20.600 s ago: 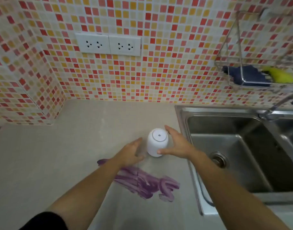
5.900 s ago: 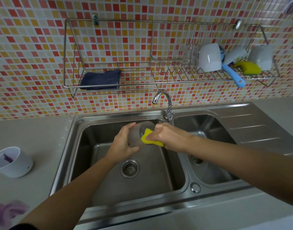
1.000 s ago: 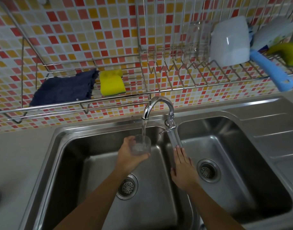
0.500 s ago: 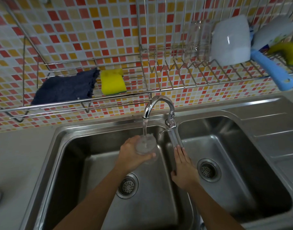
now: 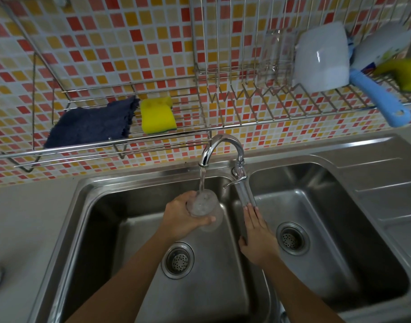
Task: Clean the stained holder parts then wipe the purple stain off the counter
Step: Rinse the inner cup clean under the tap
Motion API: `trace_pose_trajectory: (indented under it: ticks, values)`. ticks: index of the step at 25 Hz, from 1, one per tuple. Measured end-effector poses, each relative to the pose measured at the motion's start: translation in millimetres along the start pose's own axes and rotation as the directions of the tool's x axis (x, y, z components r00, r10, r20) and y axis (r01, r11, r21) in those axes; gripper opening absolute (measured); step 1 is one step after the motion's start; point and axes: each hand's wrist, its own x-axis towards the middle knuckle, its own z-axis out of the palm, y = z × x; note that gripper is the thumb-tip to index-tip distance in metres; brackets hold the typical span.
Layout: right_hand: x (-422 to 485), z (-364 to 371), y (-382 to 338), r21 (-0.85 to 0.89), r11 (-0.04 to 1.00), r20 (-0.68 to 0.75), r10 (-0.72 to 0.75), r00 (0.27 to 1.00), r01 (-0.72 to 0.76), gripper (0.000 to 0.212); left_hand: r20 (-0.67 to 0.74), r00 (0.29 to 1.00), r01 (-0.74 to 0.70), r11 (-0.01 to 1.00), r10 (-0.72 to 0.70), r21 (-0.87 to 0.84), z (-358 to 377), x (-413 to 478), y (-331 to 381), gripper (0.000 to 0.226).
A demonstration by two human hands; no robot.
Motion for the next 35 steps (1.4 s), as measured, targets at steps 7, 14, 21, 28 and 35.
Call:
trace_pose_trajectory:
  ticks: [7,14,21,28,35]
  values:
    - [1,5,0,0.093,0.996,-0.058,-0.008,0.998,0.013,0.072,0.034,0.999,-0.029,0.999,0.028,0.023,0,1,-2,0.067]
    - [47,-31,-2,0.332,0.942,-0.229,0.128,0.965,-0.046,0.069,0.010,1.000,-0.015,0.999,0.015,0.042,-9,-2,-7,0.074]
    - [115,-53,-23,-0.164,0.938,0.010,-0.307,0.952,0.304,0.055,0.001,1.000,-0.014,0.999,0.014,0.041,-12,-3,-4,0.075]
    - [107,-75,-23,0.401,0.914,-0.235,0.045,0.971,0.054,0.031,-0.002,1.000,0.015,1.000,-0.015,0.017,-12,-2,2,0.075]
    - [61,-58,-33,0.638,0.770,-0.222,0.199,0.955,-0.013,0.043,0.019,0.995,0.102,0.993,-0.101,-0.055,-4,-11,-4,0.071]
